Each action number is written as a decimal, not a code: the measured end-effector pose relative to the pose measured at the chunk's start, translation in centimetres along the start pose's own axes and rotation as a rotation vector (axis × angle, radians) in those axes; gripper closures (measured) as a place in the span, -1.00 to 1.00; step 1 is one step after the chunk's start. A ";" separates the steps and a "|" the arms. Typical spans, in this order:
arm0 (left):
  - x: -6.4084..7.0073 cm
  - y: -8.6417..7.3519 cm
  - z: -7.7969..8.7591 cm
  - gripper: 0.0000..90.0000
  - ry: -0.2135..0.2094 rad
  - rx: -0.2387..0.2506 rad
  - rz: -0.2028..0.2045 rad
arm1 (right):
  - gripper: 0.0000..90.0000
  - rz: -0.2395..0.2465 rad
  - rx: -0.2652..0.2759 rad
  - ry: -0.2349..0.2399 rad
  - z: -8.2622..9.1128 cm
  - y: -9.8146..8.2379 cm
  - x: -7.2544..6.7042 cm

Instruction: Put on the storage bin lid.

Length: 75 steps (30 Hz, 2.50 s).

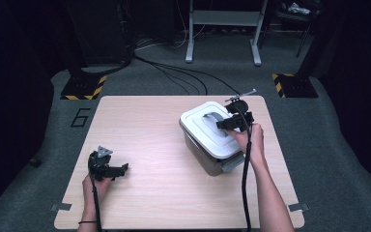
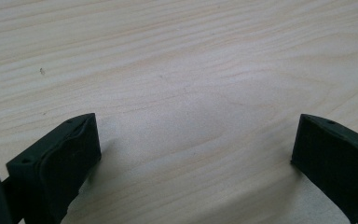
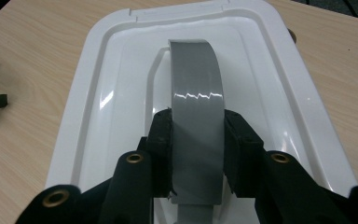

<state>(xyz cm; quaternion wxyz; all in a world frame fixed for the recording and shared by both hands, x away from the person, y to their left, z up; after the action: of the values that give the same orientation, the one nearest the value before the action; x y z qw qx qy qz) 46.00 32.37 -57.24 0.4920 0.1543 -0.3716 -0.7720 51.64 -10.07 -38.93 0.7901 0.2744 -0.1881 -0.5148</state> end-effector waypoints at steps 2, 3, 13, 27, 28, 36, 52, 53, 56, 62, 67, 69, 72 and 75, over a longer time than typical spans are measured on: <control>0.0 0.0 0.0 -0.98 0.000 0.000 0.000 | 0.49 -0.002 0.001 0.004 0.0 0.0 -0.1; 0.0 0.0 0.0 -0.98 0.000 0.000 0.000 | 0.48 -0.003 -0.002 0.006 0.0 -0.1 -0.3; 0.0 0.0 0.0 -0.98 0.001 0.003 0.000 | 0.47 0.023 -0.018 -0.018 -0.1 -0.1 -1.0; 0.0 0.0 0.0 -0.98 0.000 0.000 0.000 | 0.10 -0.003 0.009 -0.014 -0.3 -0.9 0.2; 0.0 0.0 0.0 -0.98 0.000 0.000 -0.001 | 0.07 -0.005 0.017 -0.015 -0.2 -0.9 0.3; 0.0 0.0 0.0 -0.98 -0.001 0.000 0.001 | -0.40 -0.027 0.082 -0.027 1.3 -1.8 1.3; 0.0 0.0 0.0 -0.98 0.001 0.000 0.000 | -0.86 -0.046 0.195 -0.085 5.2 -7.1 4.4; 0.0 0.0 0.0 -0.98 0.001 0.000 0.000 | -0.87 -0.053 0.196 -0.089 5.2 -7.7 4.5; 0.0 0.0 0.0 -0.98 0.000 -0.001 0.000 | -0.90 -0.063 0.201 -0.111 5.0 -9.5 5.0; 0.0 0.0 0.0 -0.98 0.001 0.000 0.000 | -0.92 -0.100 0.211 -0.133 4.2 -13.6 5.8; 0.0 0.0 0.0 -0.97 0.001 0.000 0.000 | -0.94 -0.148 0.195 -0.139 2.8 -17.2 6.5; 0.0 0.0 0.0 -0.97 0.001 0.000 0.000 | -0.95 -0.162 0.183 -0.146 2.1 -18.4 6.7; 0.0 0.0 0.0 -0.97 0.001 0.000 0.000 | -0.96 -0.193 0.157 -0.165 0.2 -20.8 7.2; 0.0 0.0 0.0 -0.98 0.001 0.000 0.000 | -0.96 -0.210 0.143 -0.178 -1.3 -22.5 7.2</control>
<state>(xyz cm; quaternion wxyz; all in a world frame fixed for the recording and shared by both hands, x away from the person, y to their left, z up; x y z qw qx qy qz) 45.98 32.37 -57.24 0.4921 0.1547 -0.3713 -0.7721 39.31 -23.57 -53.95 0.6904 0.3012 -0.2638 -0.6025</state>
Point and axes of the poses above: each handheld gripper's, and its own axes: z roughly backward along the jaws, y roughly out of its top, x roughly to its right, the point moved 6 cm from there along -z, roughly forward along the jaws, and after that the axes turned 10 degrees about -y, right-handed, at the moved point
